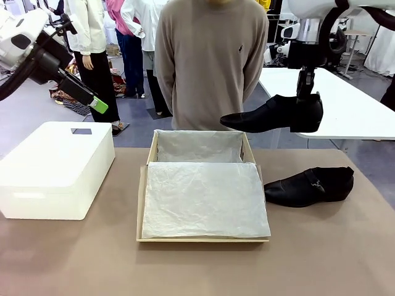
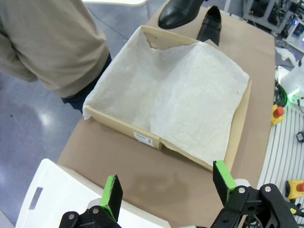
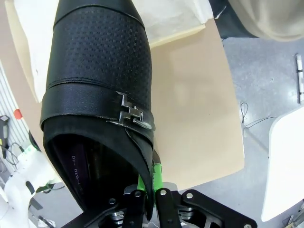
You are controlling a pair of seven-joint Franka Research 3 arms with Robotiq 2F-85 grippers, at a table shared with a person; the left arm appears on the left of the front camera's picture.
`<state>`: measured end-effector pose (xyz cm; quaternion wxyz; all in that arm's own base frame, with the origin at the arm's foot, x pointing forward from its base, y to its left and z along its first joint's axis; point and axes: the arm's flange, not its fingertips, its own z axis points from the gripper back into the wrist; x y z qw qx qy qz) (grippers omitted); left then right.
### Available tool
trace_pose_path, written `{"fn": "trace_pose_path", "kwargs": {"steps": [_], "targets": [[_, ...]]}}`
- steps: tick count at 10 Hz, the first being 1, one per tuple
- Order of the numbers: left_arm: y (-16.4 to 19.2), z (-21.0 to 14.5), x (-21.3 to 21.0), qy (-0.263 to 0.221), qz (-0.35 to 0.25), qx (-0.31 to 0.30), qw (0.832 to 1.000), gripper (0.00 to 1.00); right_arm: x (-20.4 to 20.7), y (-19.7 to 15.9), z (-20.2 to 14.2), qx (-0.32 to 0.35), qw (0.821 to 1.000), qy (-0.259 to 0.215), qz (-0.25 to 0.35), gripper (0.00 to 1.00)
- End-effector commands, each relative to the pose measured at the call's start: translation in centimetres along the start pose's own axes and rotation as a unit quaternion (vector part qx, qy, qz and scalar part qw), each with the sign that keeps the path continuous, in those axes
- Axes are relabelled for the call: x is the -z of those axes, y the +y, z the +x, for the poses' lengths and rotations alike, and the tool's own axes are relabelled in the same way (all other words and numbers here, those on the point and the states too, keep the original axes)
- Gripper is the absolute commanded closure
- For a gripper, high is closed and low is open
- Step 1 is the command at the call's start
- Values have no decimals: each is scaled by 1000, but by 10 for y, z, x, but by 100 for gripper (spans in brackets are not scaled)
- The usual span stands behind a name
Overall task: Pack the shoes into the box.
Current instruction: Place one shoe of the Shoes into the Shoes Box.
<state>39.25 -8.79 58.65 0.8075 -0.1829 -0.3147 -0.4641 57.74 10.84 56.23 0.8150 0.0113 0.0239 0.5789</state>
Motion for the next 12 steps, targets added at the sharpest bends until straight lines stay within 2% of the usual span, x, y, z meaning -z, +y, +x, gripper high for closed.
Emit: {"fn": "trace_pose_path", "kwargs": {"steps": [1, 5, 6, 12], "targets": [[0, 0, 1, -11, 0, -6, 1000, 0, -4, 2, -4, 3, 1000, -3, -4, 100], [0, 0, 1, -11, 0, -6, 1000, 0, 0, -1, -2, 2, 1000, 0, 0, 100], [0, 0, 1, -11, 0, -6, 1000, 0, -1, 2, 7, 22, 1000, -9, 2, 100], [0, 0, 1, -11, 0, -6, 1000, 0, 4, 19, 102, 47, 998, -18, 26, 100]]}}
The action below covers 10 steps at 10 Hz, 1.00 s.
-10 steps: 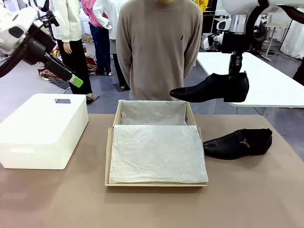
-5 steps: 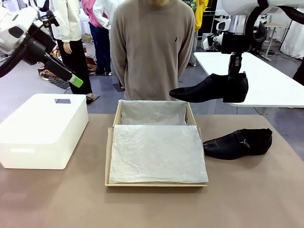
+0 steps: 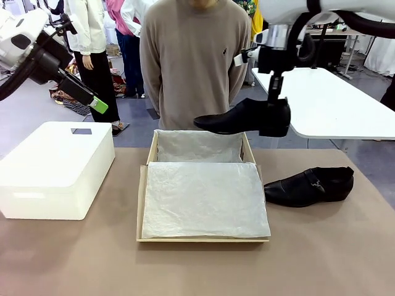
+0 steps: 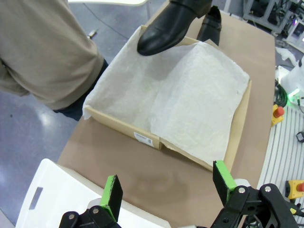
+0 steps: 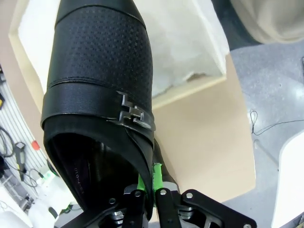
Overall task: Pack the shoes into the box.
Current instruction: Place one shoe of the Shoes into the Shoes Box.
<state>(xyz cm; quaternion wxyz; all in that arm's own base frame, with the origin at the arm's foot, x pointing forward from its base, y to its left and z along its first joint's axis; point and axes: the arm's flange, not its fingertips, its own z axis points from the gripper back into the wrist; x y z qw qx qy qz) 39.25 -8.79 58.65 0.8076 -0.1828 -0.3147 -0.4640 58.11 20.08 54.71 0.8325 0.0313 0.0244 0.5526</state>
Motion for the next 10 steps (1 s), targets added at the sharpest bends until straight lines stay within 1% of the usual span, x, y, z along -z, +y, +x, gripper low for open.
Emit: {"fn": "trace_pose_path", "kwargs": {"steps": [1, 3, 5, 8, 10], "targets": [[0, 0, 1, -11, 0, -6, 1000, 0, -4, -4, 34, 14, 1000, -3, 11, 100], [0, 0, 1, -11, 0, -6, 1000, 0, 11, 0, 69, 9, 1000, 1, 2, 100], [0, 0, 1, -11, 0, -6, 1000, 0, 30, -2, 91, -11, 1000, 8, -15, 100], [0, 0, 1, -11, 0, -6, 1000, 0, 56, -2, 102, -63, 998, 2, -29, 100], [0, 0, 1, -11, 0, -6, 1000, 0, 73, -1, 104, -83, 996, -4, -42, 100]]}}
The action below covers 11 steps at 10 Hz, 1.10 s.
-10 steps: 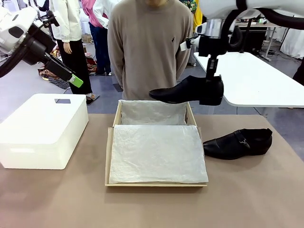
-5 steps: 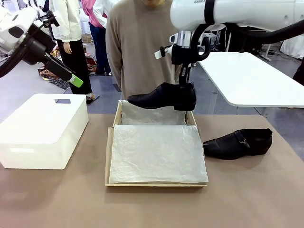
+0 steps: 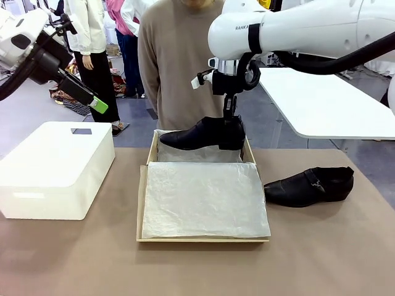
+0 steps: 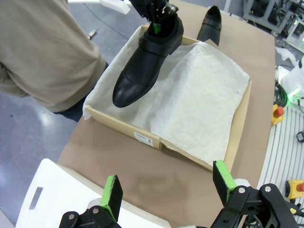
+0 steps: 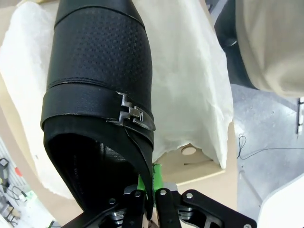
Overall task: Pack the shoes into the box.
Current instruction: Place one shoe of the Shoes into the Shoes Box.
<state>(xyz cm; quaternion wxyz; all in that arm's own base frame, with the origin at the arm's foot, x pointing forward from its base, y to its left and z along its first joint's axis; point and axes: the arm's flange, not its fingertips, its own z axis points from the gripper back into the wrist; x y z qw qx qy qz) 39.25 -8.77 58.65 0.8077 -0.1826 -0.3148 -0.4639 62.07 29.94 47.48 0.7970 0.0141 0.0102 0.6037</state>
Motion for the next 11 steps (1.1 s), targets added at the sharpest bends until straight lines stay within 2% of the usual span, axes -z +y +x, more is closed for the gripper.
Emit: {"fn": "trace_pose_path", "kwargs": {"steps": [1, 5, 11], "targets": [[0, 0, 1, -11, 0, -6, 1000, 0, 8, 3, -2, -33, 999, -10, -15, 100], [0, 0, 1, -11, 0, -6, 1000, 0, 36, -2, -2, -69, 998, -5, -15, 100], [0, 0, 1, -11, 0, -6, 1000, 0, 66, -9, 3, -80, 997, -13, -2, 100]]}}
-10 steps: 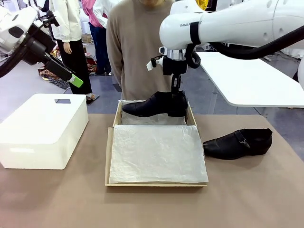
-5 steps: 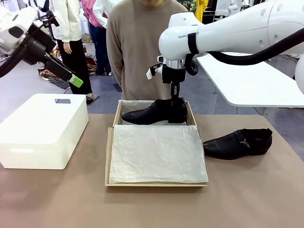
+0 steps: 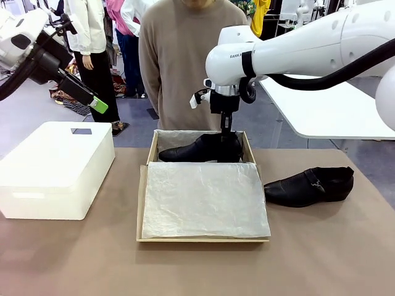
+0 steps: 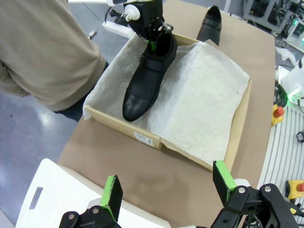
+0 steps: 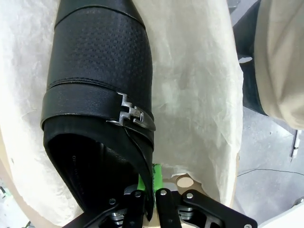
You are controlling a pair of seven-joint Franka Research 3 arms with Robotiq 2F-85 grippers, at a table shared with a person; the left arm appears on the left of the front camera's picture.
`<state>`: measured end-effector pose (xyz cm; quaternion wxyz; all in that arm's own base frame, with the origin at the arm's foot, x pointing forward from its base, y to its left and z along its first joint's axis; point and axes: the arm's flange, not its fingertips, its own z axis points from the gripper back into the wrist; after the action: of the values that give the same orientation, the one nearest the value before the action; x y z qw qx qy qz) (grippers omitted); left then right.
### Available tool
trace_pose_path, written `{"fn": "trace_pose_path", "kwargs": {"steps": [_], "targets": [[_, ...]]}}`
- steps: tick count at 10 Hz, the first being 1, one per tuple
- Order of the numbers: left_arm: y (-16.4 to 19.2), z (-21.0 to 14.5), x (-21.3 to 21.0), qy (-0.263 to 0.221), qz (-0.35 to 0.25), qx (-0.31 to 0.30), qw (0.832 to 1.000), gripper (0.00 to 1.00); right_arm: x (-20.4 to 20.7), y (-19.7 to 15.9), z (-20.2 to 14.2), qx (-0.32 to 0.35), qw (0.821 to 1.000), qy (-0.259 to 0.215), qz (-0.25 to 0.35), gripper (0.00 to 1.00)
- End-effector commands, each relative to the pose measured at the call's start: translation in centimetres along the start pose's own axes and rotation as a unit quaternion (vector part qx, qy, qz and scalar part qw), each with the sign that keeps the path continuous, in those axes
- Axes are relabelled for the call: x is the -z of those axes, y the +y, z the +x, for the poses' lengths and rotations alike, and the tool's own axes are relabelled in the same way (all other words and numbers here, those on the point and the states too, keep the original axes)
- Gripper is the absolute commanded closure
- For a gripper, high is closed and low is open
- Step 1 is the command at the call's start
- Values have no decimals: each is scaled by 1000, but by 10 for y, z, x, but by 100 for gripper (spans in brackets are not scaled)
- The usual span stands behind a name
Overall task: Pack the shoes into the box.
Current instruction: Place one shoe of the Shoes into the Shoes Box.
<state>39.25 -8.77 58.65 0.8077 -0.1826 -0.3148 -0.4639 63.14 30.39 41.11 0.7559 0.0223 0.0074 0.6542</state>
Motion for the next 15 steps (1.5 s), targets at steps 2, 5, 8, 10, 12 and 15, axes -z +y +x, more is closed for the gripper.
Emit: {"fn": "trace_pose_path", "kwargs": {"steps": [2, 5, 8, 10, 12, 15], "targets": [[0, 0, 1, -11, 0, -6, 1000, 0, 9, 2, -3, -17, 1000, -4, -7, 100], [0, 0, 1, -11, 0, -6, 1000, 0, 14, 0, -1, -17, 1000, -2, -2, 100], [0, 0, 1, -11, 0, -6, 1000, 0, 15, 0, -1, -19, 1000, 2, 7, 65], [0, 0, 1, -11, 0, -6, 1000, 0, 15, 0, -1, -21, 1000, 2, 16, 25], [0, 0, 1, -11, 0, -6, 1000, 0, 9, 1, -2, -22, 1000, 0, 20, 0], [0, 0, 1, -11, 0, -6, 1000, 0, -4, 3, -4, -23, 1000, 0, 18, 0]]}}
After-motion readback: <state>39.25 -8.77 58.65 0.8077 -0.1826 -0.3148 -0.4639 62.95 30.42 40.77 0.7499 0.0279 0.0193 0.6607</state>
